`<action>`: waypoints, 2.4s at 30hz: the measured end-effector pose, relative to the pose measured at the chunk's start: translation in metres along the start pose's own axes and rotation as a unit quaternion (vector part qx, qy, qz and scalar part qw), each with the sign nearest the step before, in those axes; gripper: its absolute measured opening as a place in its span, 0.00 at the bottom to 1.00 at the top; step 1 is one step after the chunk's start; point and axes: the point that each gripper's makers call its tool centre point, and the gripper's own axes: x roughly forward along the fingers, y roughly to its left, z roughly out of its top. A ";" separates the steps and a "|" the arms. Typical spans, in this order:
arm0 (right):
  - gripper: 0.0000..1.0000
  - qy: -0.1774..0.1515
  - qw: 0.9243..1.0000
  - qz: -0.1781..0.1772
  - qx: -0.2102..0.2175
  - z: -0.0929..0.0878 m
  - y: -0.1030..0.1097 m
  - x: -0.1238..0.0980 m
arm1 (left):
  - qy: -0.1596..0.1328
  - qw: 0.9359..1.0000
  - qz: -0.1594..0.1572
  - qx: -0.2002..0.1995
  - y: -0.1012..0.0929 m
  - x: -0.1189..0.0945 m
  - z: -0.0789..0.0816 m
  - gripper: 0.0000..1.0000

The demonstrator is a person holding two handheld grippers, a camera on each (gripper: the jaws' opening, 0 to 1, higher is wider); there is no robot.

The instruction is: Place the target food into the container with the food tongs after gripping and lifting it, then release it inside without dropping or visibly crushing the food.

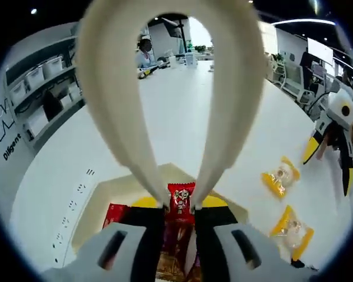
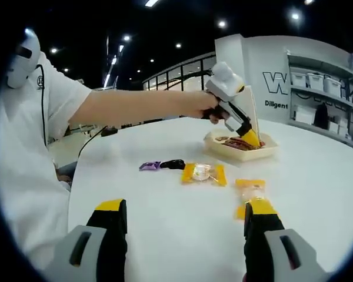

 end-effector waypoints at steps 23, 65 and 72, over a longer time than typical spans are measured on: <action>0.81 0.002 1.000 -0.002 -0.001 0.000 0.000 -0.001 | 0.004 1.000 0.002 -0.006 0.001 0.006 -0.003 0.21; 0.81 0.000 1.000 -0.002 -0.005 0.003 0.000 -0.003 | 0.004 1.000 0.025 -0.010 0.008 -0.005 -0.004 0.21; 0.81 -0.001 1.000 -0.002 -0.007 0.006 0.000 -0.002 | -0.018 0.999 0.034 -0.020 0.015 -0.022 0.003 0.21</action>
